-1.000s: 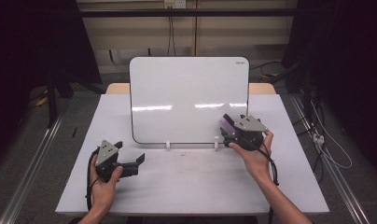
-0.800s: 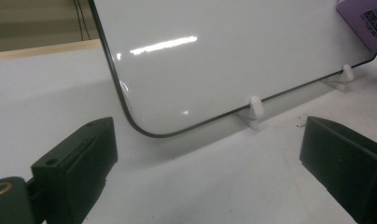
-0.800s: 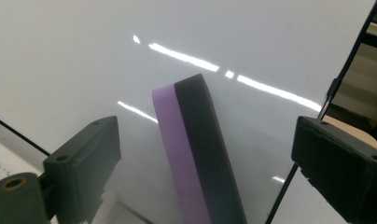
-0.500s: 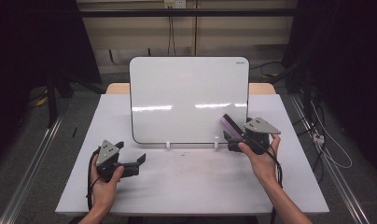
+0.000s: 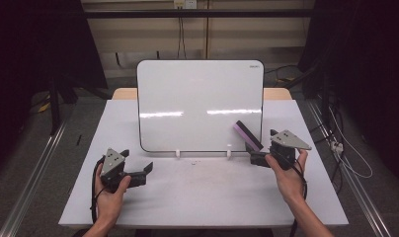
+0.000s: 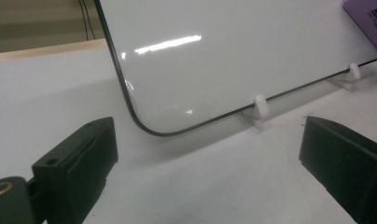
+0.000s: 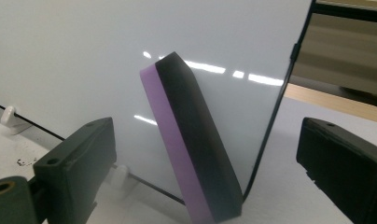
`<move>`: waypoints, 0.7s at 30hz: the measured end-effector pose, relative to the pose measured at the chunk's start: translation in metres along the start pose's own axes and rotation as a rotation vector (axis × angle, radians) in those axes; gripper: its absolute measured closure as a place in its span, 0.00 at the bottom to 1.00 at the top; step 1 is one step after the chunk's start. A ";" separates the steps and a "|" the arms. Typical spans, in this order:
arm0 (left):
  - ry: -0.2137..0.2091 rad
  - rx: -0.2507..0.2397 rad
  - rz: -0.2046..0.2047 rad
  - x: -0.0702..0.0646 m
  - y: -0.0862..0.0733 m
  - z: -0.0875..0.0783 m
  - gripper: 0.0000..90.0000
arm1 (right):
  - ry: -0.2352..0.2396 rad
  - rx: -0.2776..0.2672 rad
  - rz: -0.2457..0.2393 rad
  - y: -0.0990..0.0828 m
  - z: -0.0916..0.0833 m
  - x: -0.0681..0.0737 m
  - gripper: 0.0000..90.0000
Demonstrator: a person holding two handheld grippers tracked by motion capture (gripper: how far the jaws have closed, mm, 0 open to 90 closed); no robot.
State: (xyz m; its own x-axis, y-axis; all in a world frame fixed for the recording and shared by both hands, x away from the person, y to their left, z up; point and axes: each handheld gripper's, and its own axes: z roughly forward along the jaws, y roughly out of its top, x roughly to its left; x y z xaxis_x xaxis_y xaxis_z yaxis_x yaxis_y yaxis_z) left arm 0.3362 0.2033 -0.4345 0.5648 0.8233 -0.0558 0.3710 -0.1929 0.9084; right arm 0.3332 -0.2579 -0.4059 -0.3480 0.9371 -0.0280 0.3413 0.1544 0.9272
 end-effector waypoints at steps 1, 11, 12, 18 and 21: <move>0.000 0.001 0.002 0.000 0.000 0.000 0.05 | -0.001 0.000 0.005 -0.001 -0.002 -0.001 0.05; 0.020 0.010 0.001 0.001 0.001 -0.002 0.05 | -0.010 -0.023 0.048 -0.010 -0.020 -0.005 0.04; 0.016 0.007 -0.012 0.001 0.000 -0.002 0.05 | -0.014 -0.024 0.055 -0.011 -0.022 -0.006 0.04; 0.026 0.026 0.029 -0.002 0.001 -0.004 0.05 | -0.035 -0.012 0.068 -0.019 -0.034 -0.014 0.04; 0.021 0.031 0.043 -0.003 0.002 -0.006 0.05 | -0.044 -0.005 0.079 -0.025 -0.041 -0.019 0.04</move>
State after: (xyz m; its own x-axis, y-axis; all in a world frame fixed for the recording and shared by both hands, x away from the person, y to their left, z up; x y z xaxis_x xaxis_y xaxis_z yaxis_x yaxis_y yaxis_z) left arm 0.3309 0.2039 -0.4295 0.5653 0.8248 -0.0079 0.3695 -0.2447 0.8964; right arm 0.2953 -0.2925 -0.4134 -0.2815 0.9591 0.0289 0.3617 0.0782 0.9290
